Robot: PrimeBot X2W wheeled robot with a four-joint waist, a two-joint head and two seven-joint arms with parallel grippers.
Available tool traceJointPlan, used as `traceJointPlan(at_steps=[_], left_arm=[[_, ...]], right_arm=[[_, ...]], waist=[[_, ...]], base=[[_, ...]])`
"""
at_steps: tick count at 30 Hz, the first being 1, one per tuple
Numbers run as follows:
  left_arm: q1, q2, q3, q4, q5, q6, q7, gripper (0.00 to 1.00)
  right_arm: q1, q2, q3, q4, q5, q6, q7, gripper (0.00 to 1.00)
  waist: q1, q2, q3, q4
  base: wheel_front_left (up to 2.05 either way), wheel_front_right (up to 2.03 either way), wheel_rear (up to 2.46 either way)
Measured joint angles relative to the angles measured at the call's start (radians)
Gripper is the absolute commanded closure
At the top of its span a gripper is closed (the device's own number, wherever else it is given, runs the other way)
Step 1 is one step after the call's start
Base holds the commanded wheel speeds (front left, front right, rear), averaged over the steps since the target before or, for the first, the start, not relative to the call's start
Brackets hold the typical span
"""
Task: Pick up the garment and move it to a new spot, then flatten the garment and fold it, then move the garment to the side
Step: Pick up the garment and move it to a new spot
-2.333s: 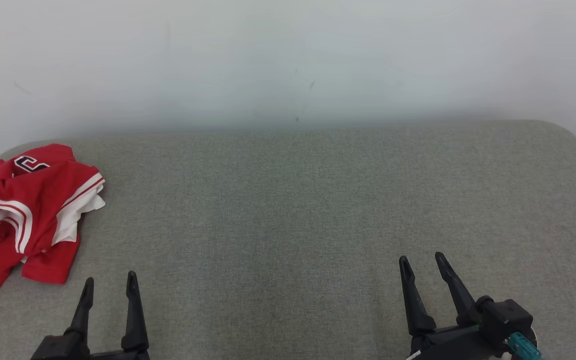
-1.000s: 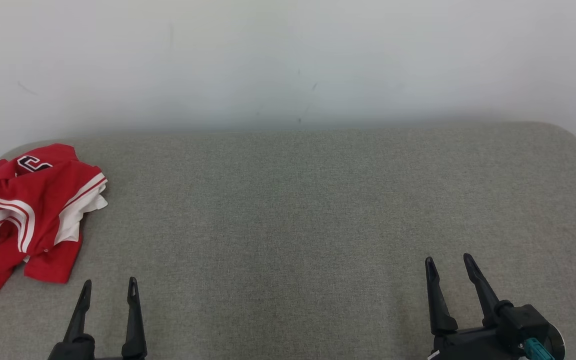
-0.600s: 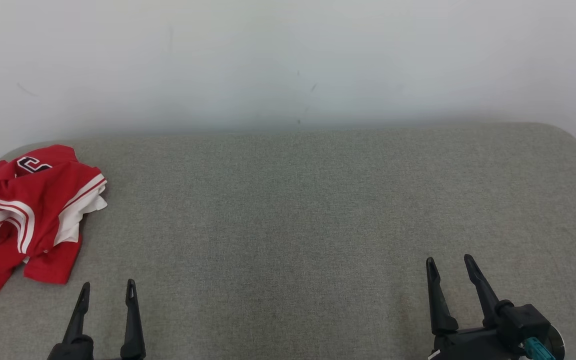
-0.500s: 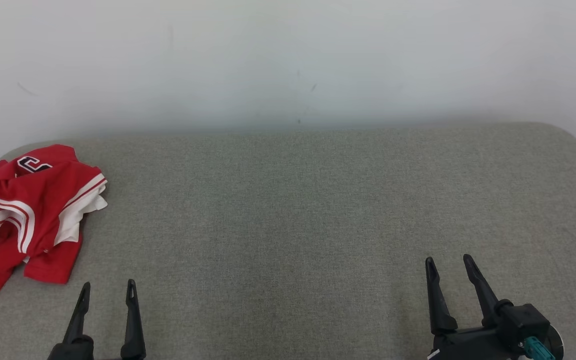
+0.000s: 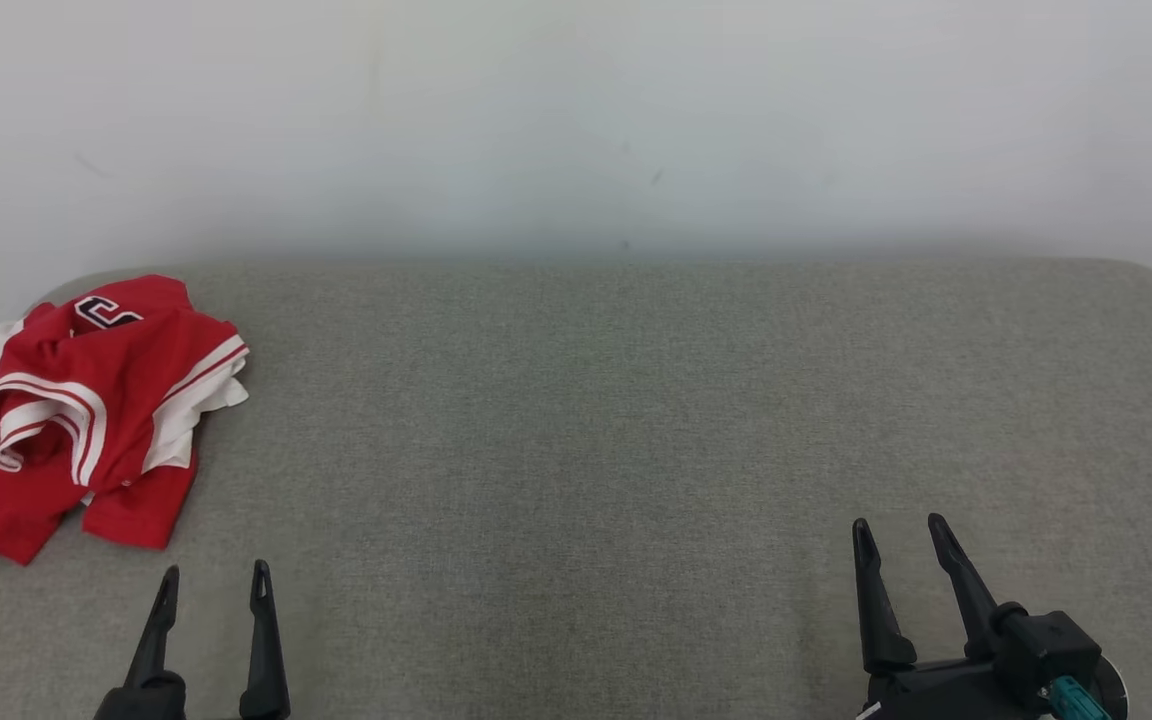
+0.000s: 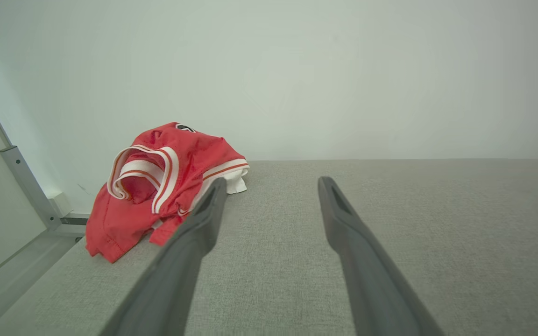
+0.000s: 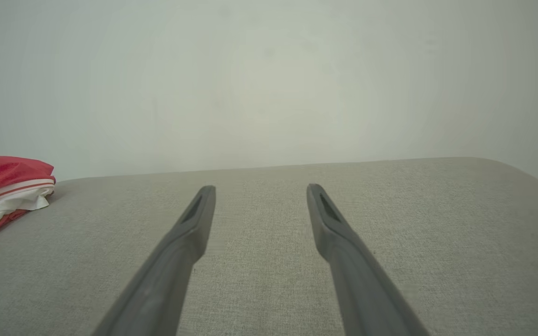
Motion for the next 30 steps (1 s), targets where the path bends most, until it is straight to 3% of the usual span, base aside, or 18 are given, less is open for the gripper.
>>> traceJointPlan(at_steps=[30], left_arm=[[0.004,0.009,0.03,0.037,-0.006,0.005,0.0,0.0]], right_arm=[[0.011,0.0,0.005,0.037,0.016,0.0,0.0,0.0]], waist=[[0.0,0.0,0.012,0.327]], base=[[0.0,0.0,0.0]])
